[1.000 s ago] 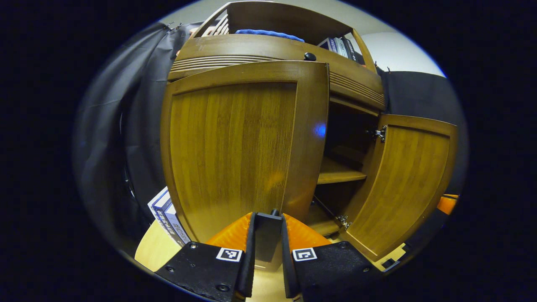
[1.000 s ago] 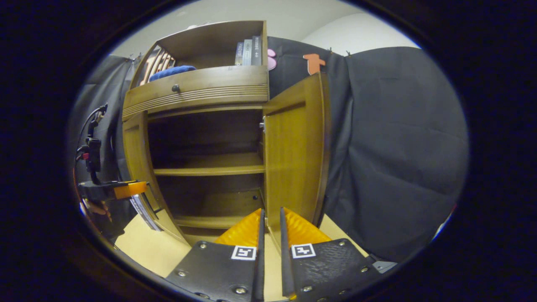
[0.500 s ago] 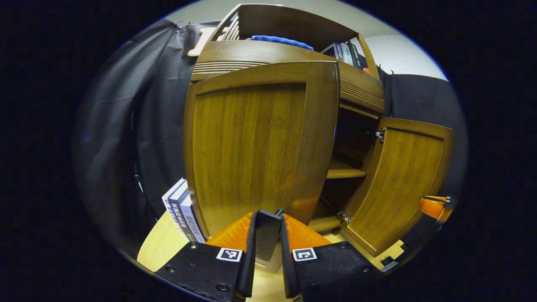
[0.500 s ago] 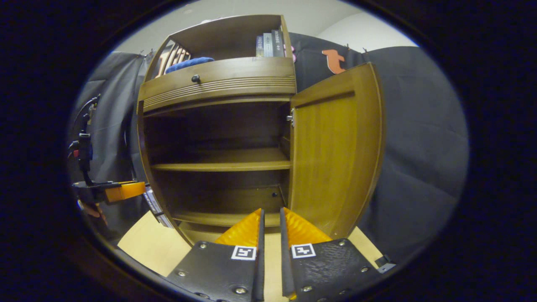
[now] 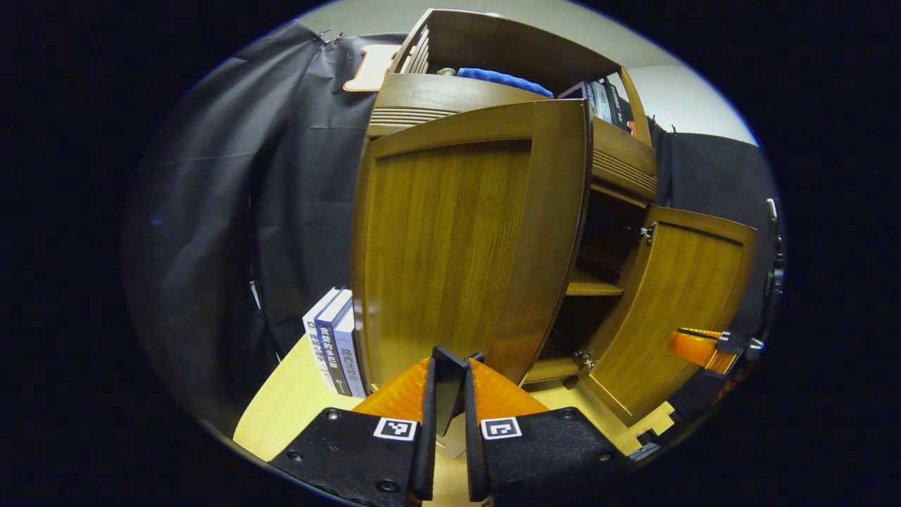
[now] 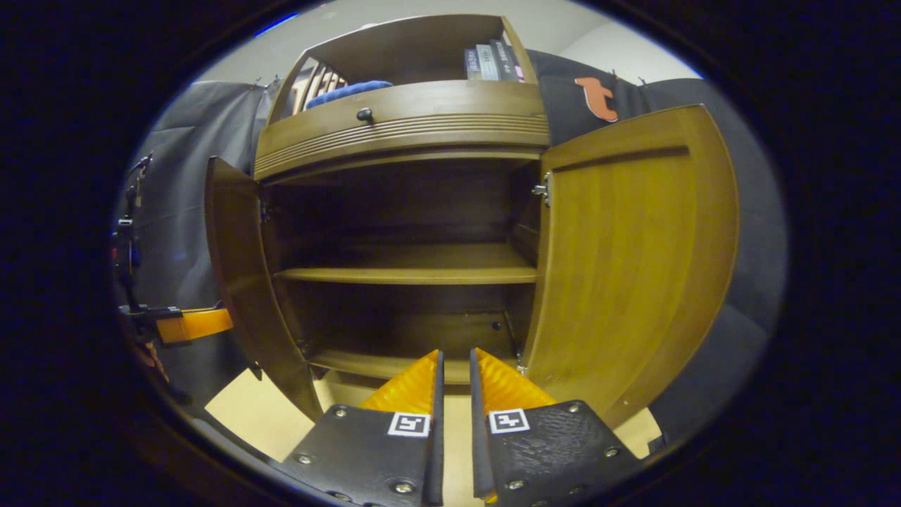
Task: Open the right door of the double-door shoe cabinet with the right hand, and open the left door with the left hand.
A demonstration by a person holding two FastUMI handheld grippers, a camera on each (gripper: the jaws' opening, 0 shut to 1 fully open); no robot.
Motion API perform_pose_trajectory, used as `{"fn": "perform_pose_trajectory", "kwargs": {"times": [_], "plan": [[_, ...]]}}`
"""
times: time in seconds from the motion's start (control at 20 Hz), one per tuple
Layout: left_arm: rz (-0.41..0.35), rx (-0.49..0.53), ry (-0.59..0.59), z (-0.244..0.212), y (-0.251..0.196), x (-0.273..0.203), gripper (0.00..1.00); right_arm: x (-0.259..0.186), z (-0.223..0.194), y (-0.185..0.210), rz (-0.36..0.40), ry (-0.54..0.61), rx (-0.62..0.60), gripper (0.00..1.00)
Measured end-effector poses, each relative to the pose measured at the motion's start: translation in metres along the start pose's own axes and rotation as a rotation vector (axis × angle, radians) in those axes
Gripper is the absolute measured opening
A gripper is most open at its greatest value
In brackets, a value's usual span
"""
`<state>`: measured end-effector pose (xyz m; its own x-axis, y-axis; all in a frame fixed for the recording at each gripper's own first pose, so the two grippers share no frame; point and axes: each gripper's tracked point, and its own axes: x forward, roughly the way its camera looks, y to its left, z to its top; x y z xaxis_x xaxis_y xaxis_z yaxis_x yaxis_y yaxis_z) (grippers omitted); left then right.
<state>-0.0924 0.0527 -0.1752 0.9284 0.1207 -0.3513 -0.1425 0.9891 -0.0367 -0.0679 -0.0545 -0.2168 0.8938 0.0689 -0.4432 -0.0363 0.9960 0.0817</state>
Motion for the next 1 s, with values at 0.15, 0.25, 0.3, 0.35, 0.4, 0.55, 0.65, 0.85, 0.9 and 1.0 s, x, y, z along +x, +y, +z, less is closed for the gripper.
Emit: {"fn": "perform_pose_trajectory", "kwargs": {"times": [0.15,0.25,0.3,0.35,0.4,0.55,0.65,0.85,0.9,1.0], "plan": [[0.018,-0.006,0.000,0.000,0.011,-0.008,0.16,0.012,0.000,0.021,0.049,0.008,-0.006,0.17],[0.029,-0.015,-0.002,0.000,0.019,-0.012,0.13,0.019,0.001,0.033,0.077,0.011,-0.014,0.17],[0.033,-0.018,-0.003,0.001,0.022,-0.014,0.12,0.022,-0.001,0.039,0.090,0.014,-0.017,0.17],[0.039,-0.022,-0.001,0.001,0.026,-0.016,0.12,0.025,0.000,0.043,0.102,0.016,-0.019,0.17],[0.045,-0.027,-0.002,0.002,0.030,-0.019,0.11,0.027,-0.002,0.049,0.113,0.019,-0.020,0.17],[0.073,-0.017,-0.002,0.002,0.044,-0.026,0.08,0.030,-0.004,0.061,0.139,0.025,-0.024,0.17],[0.091,0.001,-0.005,0.002,0.055,-0.030,0.05,0.034,-0.005,0.068,0.153,0.027,-0.028,0.17],[0.089,-0.003,-0.019,0.004,0.066,-0.036,0.02,0.038,-0.005,0.080,0.175,0.031,-0.039,0.16],[0.086,0.000,-0.022,0.004,0.068,-0.035,0.02,0.038,-0.004,0.081,0.178,0.031,-0.040,0.17],[0.087,0.005,-0.026,0.004,0.073,-0.036,0.02,0.040,-0.005,0.086,0.184,0.030,-0.042,0.16]]}}
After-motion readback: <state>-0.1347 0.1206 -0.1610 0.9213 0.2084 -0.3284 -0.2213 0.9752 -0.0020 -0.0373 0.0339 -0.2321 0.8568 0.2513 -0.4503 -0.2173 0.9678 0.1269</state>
